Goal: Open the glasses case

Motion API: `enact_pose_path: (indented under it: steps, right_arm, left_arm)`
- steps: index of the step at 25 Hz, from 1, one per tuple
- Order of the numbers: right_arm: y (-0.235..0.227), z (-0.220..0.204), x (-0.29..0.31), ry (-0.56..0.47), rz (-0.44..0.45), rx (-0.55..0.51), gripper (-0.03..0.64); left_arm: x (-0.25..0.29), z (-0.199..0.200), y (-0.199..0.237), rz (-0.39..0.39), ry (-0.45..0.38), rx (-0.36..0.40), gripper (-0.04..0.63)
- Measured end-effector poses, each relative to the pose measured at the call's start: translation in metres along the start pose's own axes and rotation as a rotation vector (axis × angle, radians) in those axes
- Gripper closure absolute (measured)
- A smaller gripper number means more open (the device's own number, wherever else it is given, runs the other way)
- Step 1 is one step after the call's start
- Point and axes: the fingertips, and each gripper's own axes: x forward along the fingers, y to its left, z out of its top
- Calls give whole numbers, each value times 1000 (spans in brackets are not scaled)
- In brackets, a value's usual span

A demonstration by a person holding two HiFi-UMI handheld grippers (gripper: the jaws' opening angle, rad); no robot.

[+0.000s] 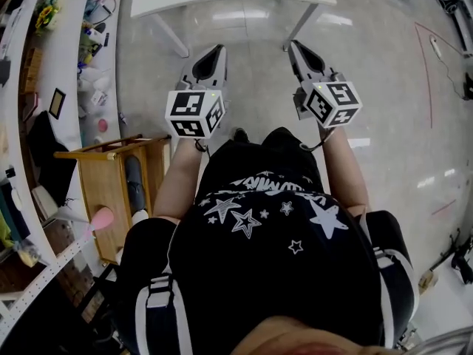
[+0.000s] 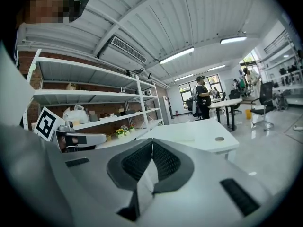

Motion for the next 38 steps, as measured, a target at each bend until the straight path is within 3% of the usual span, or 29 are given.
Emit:
enact_pose_path:
  steps: [12,25,38]
  right_arm:
    - [-48,12,49,-25,5,21,609]
    - [-137,43,142,-24,43,51,609]
    - [-214,62,221,25,148,45,609]
  left_arm:
    - [49,0,20,21,15,16,583]
    - [154,18,58,76,44,43,583]
    - [246,20,73,150,78,56,583]
